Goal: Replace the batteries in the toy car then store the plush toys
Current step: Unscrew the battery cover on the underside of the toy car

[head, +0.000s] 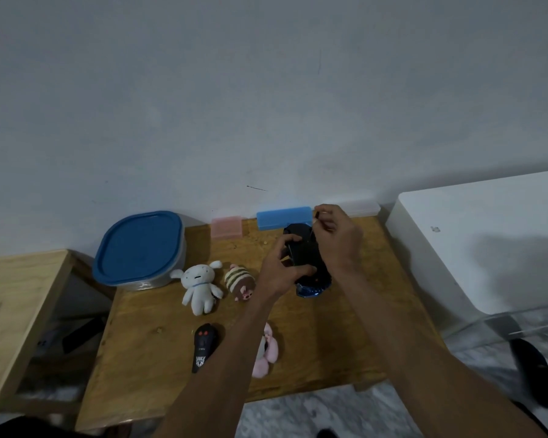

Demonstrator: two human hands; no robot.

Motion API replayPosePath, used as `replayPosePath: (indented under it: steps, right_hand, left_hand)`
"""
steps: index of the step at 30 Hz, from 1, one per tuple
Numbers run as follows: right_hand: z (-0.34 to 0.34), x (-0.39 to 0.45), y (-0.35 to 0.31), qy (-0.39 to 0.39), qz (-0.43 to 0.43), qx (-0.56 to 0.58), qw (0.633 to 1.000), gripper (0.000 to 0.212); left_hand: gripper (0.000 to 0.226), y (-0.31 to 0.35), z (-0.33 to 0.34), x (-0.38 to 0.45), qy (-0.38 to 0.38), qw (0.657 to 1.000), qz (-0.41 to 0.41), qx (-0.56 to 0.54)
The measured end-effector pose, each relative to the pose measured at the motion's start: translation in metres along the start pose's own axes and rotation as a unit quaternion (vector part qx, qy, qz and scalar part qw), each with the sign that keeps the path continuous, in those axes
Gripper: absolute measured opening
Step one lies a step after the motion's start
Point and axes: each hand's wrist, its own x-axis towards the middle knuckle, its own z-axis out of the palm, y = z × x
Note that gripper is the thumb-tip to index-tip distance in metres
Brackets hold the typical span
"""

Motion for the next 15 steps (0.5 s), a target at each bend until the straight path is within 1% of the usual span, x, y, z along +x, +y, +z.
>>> replayPosePath:
  steps: [6, 10, 12, 15]
  right_hand:
    - [-0.0006, 0.0034, 0.0025, -0.003, 0.022, 0.026, 0.999, 0.016]
    - [0.0001, 0.0027, -0.0010, -0.006, 0.027, 0.059, 0.998, 0.026]
    - [-0.0009, 0.0023, -0.0012, -0.011, 0.021, 0.060, 0.998, 0.024]
    - [-0.0019, 0.0028, -0.0013, -0.009, 0.001, 0.026, 1.000, 0.019]
  left_hand:
    - [0.063, -0.0010, 0.0006, 0.0000, -0.002, 1.000, 0.003, -0.008]
    - [0.064, -0.0005, 0.0026, 0.0008, -0.002, 1.000, 0.002, -0.011]
    - [0.064, 0.0002, 0.0034, 0.0016, -0.002, 1.000, 0.005, -0.009]
    - [0.063, 0.0016, 0.0042, 0.0031, -0.004, 1.000, 0.007, -0.011]
